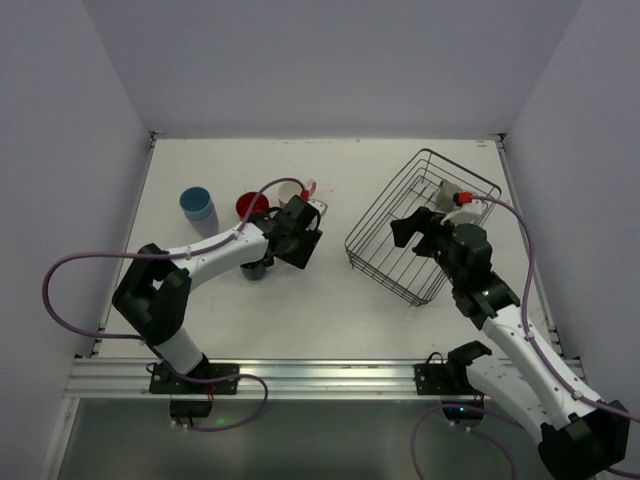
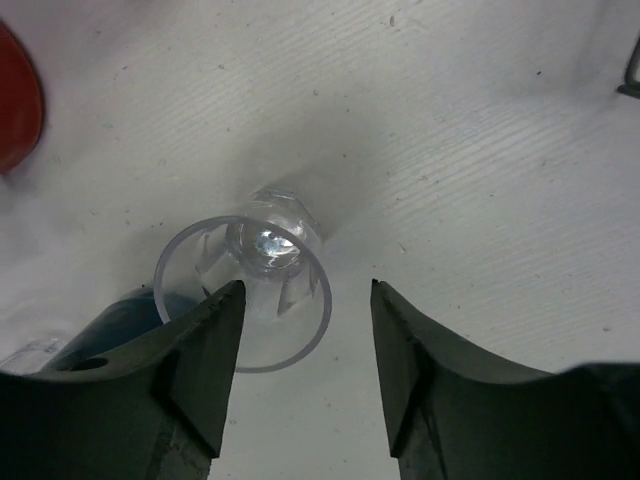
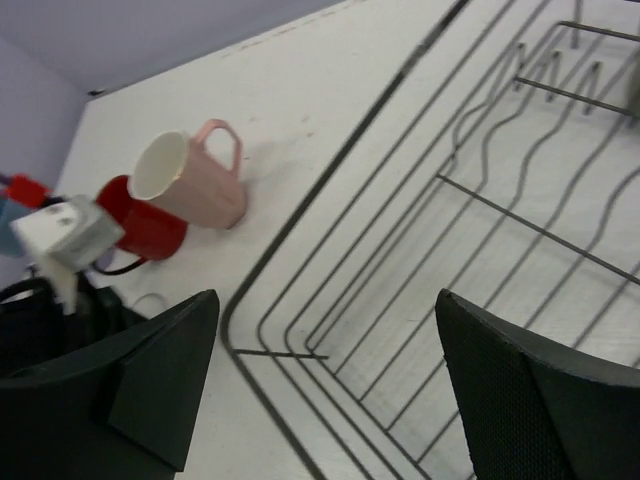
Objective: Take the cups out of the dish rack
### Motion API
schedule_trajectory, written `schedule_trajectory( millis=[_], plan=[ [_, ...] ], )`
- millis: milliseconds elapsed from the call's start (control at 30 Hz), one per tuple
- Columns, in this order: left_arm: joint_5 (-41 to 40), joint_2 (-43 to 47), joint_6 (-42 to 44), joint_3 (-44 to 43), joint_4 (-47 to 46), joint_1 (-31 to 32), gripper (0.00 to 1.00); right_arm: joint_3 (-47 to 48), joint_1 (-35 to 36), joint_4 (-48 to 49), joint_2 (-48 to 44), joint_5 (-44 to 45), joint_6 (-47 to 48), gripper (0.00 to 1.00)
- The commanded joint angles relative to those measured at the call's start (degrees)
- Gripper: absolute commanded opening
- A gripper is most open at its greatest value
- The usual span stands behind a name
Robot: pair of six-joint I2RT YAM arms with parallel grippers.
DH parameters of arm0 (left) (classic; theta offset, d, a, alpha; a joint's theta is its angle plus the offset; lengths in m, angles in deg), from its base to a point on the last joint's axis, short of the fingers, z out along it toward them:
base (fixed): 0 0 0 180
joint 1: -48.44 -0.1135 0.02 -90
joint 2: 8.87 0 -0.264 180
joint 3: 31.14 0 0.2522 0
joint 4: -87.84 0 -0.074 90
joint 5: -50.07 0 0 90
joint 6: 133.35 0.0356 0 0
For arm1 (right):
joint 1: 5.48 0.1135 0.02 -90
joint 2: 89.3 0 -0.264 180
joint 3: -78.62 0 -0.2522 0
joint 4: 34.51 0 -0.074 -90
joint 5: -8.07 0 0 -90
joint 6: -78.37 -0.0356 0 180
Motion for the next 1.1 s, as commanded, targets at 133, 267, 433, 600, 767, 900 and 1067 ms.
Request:
schedule_trajectory(
  millis=[133,267,433,600,767,900,1067],
  plan=[
    [10.8,16.0,0.8,0.2,-9.4,0.9,0.71,3.4,-8.6,-5.4,7.8,8.7,1.8,0.88],
    [15.8,24.6,1.3,2.8,-15.6,0.9,0.77,6.3,-10.9,-5.5,13.7,12.0,2.2,0.89],
    [16.6,34.5,3.5,5.5,-16.1,1.0,0.81,12.9,-15.8,-5.4,23.8,14.4,3.1,0.88],
    [13.5,43.7,5.8,11.7,-17.7,1.0,0.83,21.3,-19.4,-5.3,33.9,15.3,3.8,0.84],
    [12.3,46.6,6.5,16.5,-20.3,1.0,0.86,31.8,-21.6,-7.1,46.1,13.5,5.5,0.8],
    [12.6,46.5,6.3,16.0,-19.2,1.0,0.86,39.6,-22.5,-12.1,54.1,12.8,7.9,0.8],
    [12.4,47.7,5.9,16.1,-19.2,0.9,0.86,44.1,-25.2,-15.7,61.0,10.5,8.8,0.8]
  ],
)
